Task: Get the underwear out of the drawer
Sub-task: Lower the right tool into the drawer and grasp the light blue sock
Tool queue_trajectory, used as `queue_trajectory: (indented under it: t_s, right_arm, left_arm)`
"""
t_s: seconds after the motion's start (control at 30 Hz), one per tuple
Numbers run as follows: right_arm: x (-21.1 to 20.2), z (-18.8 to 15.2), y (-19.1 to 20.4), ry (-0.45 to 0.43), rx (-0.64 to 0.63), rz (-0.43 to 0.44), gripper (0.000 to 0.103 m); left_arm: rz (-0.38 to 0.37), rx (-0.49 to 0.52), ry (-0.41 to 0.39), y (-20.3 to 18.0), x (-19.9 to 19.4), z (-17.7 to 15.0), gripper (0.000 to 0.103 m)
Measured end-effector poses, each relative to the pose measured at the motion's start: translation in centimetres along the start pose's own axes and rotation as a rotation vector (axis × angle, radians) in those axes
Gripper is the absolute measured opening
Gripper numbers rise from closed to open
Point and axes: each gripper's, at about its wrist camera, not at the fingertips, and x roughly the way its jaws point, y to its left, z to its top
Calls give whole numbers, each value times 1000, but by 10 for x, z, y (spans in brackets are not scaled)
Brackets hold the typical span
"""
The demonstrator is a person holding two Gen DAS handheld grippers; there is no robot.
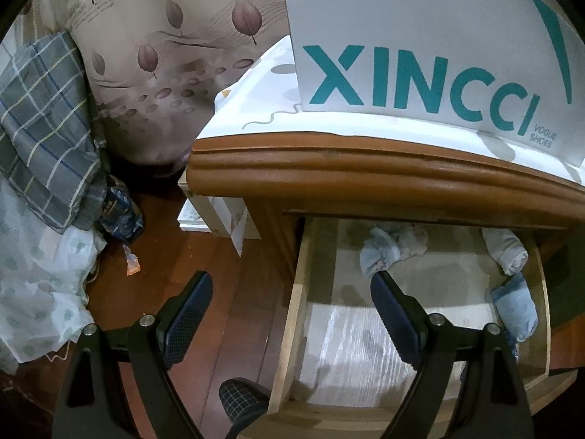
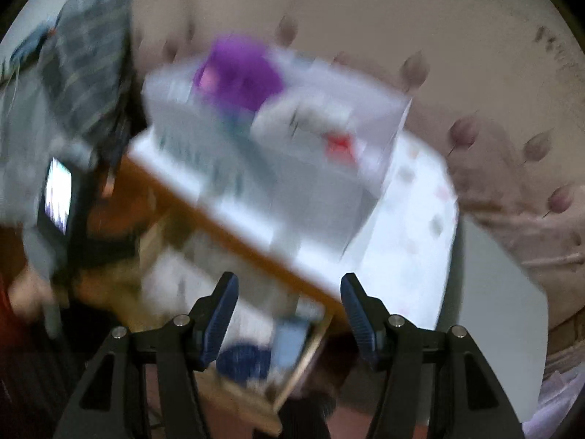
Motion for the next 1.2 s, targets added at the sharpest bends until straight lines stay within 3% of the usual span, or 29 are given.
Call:
queue_trajectory:
  t_s: [0.2,0.43,0.57,0.63,0.87,1.07,1.2]
  right_arm:
    - [90,-51,18,197,-126,69,60]
    - [164,-63,9,316,-136,41,60]
    - [193,-62,13,357,-181,-1,59]
    - [205,-67,22,357,-262,-41,59]
    - [241,-85,29,391,-323,-110,59]
    - [269,-94,28,435,-312,-88,63]
    - [283,-97,33,434,-366,-123,68]
  left_arm:
    - [-10,-14,13,3,3,0,87]
    - [-19,0,30,0,8,0,87]
    - [-24,1,41,-1,9,-2,87]
    - [-31,4,46,-2,10,-3,87]
    - [-32,33,68,-11,16,-4,87]
    - [-26,81,57,-21,16,-5,87]
    - [-41,112,59,-27,17,-6,87]
